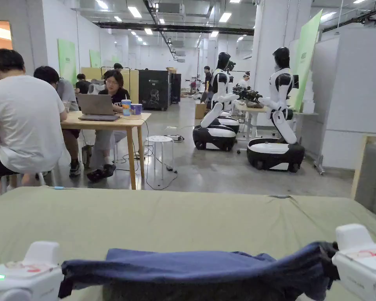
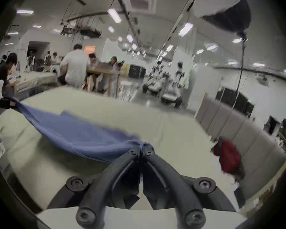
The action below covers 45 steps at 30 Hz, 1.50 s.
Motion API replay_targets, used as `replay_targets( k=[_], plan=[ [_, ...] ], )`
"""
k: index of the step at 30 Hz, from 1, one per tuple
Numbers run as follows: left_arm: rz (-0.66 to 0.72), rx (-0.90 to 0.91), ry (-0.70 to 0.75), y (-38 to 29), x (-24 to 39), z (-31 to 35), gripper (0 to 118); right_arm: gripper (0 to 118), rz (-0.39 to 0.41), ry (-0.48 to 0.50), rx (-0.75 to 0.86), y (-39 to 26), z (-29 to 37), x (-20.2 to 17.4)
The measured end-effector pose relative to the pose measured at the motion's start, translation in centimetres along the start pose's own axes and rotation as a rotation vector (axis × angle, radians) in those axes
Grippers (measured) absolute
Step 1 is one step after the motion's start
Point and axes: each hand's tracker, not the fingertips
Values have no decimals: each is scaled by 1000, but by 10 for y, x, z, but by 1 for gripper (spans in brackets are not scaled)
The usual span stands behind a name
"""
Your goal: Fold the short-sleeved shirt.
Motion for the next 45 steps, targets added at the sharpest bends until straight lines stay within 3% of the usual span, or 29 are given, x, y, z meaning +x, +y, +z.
replay_targets(
  k=[3,5,8,9,10,12,13,14,17,18,19,20,21,22,25,27,31,35,40,41,42,43,44,45],
  plan=[
    [19,-113,31,-84,-2,8,1,2,37,43,-155,-78,-2,-24],
    [91,-175,10,-123,-11,1,1,2,21,79,-237,-114,-6,-33],
    [93,-188,1,-146,-18,-1,2,2,-10,68,-261,-132,-2,-43],
    [83,-169,16,-146,-19,3,9,4,-30,66,-265,-132,0,-43],
    [78,-138,26,-143,-20,7,32,18,-65,72,-266,-128,5,-42],
    [13,-66,84,-133,-11,21,82,79,-116,101,-219,-119,20,-45],
    [-24,-43,93,-129,-4,27,98,108,-108,69,-183,-114,28,-53],
    [-66,3,92,-123,6,34,100,115,-101,52,-141,-106,39,-63],
    [-99,138,71,-109,46,58,96,114,-164,99,13,-89,66,-95],
    [-89,180,69,-107,57,62,91,112,-177,105,52,-85,73,-108],
    [-85,210,61,-105,66,66,78,102,-187,102,95,-84,79,-118],
    [-83,232,45,-109,74,69,60,84,-186,99,142,-84,85,-129],
    [-86,237,7,-110,81,70,30,56,-170,103,171,-84,89,-139],
    [-97,222,-49,-111,86,69,0,3,-161,84,192,-85,91,-149],
    [-91,174,-41,-114,99,64,0,0,-125,59,219,-92,93,-168],
    [-74,162,-58,-114,98,65,0,0,-150,128,180,-96,91,-171],
    [-88,158,-26,-117,90,67,0,0,-130,111,183,-99,90,-176],
    [-70,86,35,-122,44,66,0,0,-78,131,142,-103,87,-179],
    [49,-16,77,-143,-25,65,0,0,-51,143,95,-115,80,-181],
    [44,-25,83,-148,-28,64,8,0,-50,149,84,-117,78,-182],
    [36,-38,79,-152,-29,63,26,0,-46,156,64,-117,75,-185],
    [29,-54,55,-156,-29,61,70,0,-41,158,54,-118,73,-186],
    [29,-79,15,-162,-27,58,102,0,-37,160,48,-120,71,-187],
    [28,-92,-23,-167,-26,54,118,0,-33,164,40,-121,70,-188]
  ],
)
